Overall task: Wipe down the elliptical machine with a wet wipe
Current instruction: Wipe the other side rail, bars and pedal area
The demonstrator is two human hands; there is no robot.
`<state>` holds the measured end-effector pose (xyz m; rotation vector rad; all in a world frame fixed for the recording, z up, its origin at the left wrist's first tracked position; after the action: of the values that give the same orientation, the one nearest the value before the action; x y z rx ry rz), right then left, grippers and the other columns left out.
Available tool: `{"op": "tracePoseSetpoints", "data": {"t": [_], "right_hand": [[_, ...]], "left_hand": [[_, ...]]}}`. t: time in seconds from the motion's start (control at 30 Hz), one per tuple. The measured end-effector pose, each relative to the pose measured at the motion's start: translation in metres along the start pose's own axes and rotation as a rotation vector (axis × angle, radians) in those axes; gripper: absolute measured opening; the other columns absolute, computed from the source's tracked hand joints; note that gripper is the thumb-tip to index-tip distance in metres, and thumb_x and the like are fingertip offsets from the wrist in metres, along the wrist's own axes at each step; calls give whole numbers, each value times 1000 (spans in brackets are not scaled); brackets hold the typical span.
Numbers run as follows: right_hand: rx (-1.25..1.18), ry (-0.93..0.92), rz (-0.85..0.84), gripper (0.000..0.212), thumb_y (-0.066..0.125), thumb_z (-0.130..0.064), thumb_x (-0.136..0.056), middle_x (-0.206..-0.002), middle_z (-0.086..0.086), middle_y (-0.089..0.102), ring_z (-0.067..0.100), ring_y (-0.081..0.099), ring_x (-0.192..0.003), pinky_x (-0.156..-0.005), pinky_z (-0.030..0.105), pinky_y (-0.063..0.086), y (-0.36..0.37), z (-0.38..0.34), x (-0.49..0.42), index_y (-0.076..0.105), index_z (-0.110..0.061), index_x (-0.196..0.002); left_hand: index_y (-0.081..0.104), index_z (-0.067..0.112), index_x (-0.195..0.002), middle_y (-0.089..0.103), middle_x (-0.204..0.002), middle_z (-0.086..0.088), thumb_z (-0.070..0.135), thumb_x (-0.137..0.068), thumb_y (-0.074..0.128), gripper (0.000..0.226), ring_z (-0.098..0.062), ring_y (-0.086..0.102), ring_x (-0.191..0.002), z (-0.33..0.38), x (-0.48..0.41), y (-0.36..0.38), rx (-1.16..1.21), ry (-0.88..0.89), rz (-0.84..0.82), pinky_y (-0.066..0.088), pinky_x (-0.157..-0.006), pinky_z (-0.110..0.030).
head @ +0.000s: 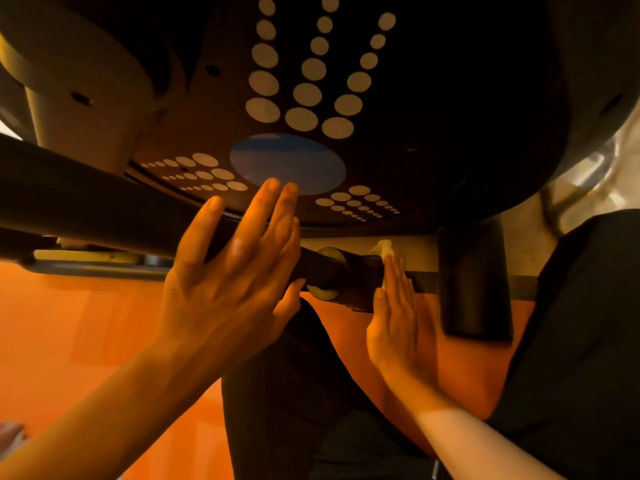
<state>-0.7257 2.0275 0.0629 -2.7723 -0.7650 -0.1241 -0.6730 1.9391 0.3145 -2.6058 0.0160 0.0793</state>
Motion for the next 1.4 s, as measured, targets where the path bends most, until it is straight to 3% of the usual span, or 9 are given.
{"op": "tracePoseSetpoints", "data": {"t": [0.07,0.13,0.23,0.43,0.67,0.9,1.03,1.2,1.4], "right_hand": [[-49,107,0,70,9,-63,-96,-166,-17,18,-4,14,-152,-123,17,4,-2,11,-6,19,-33,-158],[-212,357,33,87,12,-80,-90,-158,0,42,14,39,-145,-122,31,24,-6,29,-10,39,-27,-154],[-329,611,25,67,22,-60,-106,-157,10,44,26,42,-144,-122,45,28,-1,44,7,42,-17,-154],[-53,118,-87,76,10,-57,-96,-171,-7,-5,4,-4,-157,-128,34,-2,3,3,27,4,-21,-162],[-50,-375,-188,69,3,-54,-107,-173,-2,0,21,3,-159,-128,37,-4,11,-76,42,6,-14,-163],[-101,110,-117,61,9,-60,-96,-156,-35,-3,-29,-14,-138,-118,13,-18,1,-11,8,7,-41,-154],[-158,139,-98,50,13,-35,-110,-165,-22,3,-23,-7,-144,-128,35,-8,4,-21,9,13,-29,-160],[-218,-271,-172,73,4,-57,-105,-173,-3,5,17,2,-159,-127,36,-5,7,-111,39,12,-12,-163],[-111,-375,-197,76,-1,-58,-104,-173,-4,4,18,5,-159,-126,44,-4,8,-127,43,9,-12,-164]], "left_hand": [[56,6,-144,34,-166,-17,50,-104,44,61,-33,20,-156,1,0,1,-8,10,2,-4,-126,-55],[56,6,-144,34,-166,-17,50,-104,44,61,-33,21,-155,1,0,1,-14,19,6,-3,-126,-55],[58,6,-142,34,-166,-16,50,-104,44,60,-33,20,-156,1,0,1,3,9,7,-3,-125,-54],[60,6,-140,34,-166,-17,50,-103,46,59,-33,17,-156,1,1,1,11,-1,0,-4,-126,-54],[62,6,-138,36,-165,-17,54,-103,45,62,-33,19,-156,1,0,1,27,-9,-10,-2,-126,-54],[63,5,-137,37,-164,-18,59,-100,45,67,-34,20,-155,0,-1,2,35,-9,-40,-3,-126,-54],[64,5,-137,39,-163,-17,60,-100,43,70,-34,21,-155,1,-4,2,51,3,-66,0,-125,-54],[59,3,-143,29,-167,-20,63,-104,28,78,-34,13,-159,-1,-5,-4,171,1,-123,-5,-127,-53],[56,1,-145,27,-166,-25,66,-106,15,87,-37,17,-158,-9,-2,-15,336,44,-179,-2,-130,-49]]}}
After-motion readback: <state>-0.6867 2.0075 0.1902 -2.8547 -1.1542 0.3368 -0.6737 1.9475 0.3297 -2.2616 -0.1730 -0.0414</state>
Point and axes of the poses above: each hand's wrist, its own x-axis away from the middle knuckle, its own y-axis out of the palm, z = x × y, the point moved 8 cm from there along -x, towards the middle knuckle
